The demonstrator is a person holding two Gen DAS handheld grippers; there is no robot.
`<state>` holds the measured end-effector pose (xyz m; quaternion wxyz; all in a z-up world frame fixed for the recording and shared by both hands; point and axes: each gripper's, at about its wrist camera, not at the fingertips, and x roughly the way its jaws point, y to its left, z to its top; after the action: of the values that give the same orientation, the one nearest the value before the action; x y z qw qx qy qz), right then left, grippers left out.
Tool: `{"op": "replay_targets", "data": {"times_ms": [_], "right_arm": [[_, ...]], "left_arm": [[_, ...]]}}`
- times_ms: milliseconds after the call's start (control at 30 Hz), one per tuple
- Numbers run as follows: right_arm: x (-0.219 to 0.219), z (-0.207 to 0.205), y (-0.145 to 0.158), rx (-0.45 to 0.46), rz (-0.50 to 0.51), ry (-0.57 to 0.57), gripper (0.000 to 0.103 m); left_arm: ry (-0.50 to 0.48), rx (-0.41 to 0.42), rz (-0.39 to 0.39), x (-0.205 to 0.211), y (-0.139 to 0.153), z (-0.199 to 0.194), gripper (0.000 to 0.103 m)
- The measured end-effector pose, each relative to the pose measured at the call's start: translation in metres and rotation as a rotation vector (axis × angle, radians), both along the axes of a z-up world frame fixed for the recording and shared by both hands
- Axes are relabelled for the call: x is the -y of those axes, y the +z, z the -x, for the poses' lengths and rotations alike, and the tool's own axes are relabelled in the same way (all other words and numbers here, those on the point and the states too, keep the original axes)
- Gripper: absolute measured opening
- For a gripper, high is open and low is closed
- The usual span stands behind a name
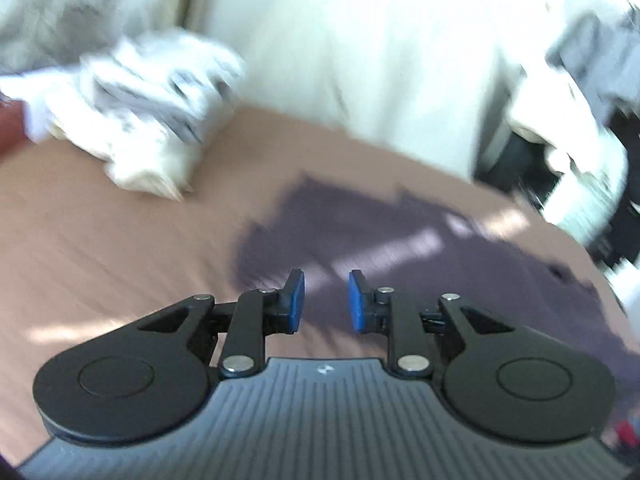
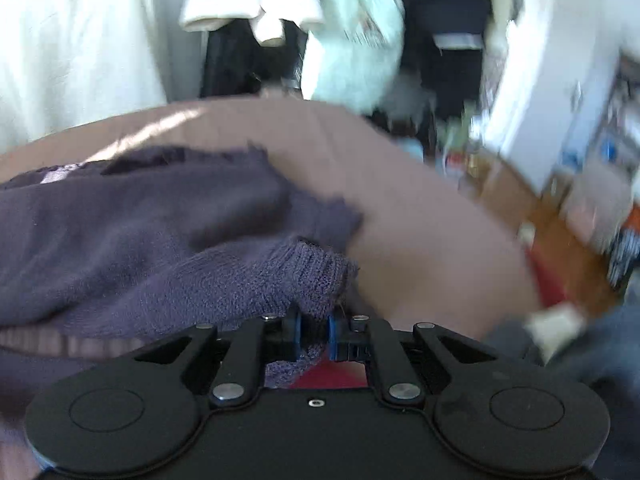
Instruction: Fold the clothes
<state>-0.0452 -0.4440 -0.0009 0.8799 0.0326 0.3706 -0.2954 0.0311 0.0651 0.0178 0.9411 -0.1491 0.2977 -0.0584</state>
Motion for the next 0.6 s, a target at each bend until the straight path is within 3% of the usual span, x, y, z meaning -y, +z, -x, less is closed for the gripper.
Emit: {"op": "replay_targets", "data": {"times_ms": [133,233,333,400,500,600], "right_arm": [[0.005,-0.004,-0.005,-0.133,-0.017,0.0,0.039],[-0.002,0.016,-0.001,-0.184,0.026,-0.033,0.044],[-0.02,0.033,0.018,-0.141,0.096,0.013,0.047],[-0.033,0.043,0.034,-0.055,0.109,0.091,0.048],[-0.054,0.038,0.043,0.015,0.086,0.325,0.045],[-0.079,0.023,0.029,0.013,0.081,0.568,0.044]], "left_arm": [[-0.049,-0.2,0.143,-0.014,-0.038,-0.027,0.027],[-0.047,-0.286,0.211,-0.015,-0.059,-0.04,0.027],[-0.052,-0.254,0.132,-0.007,-0.056,-0.045,0.03],[-0.064,-0.22,0.067,0.001,-0.053,-0.049,0.045],[-0.069,-0.21,0.056,0.007,-0.057,-0.06,0.053],[-0.073,-0.207,0.056,0.012,-0.063,-0.072,0.056]]}}
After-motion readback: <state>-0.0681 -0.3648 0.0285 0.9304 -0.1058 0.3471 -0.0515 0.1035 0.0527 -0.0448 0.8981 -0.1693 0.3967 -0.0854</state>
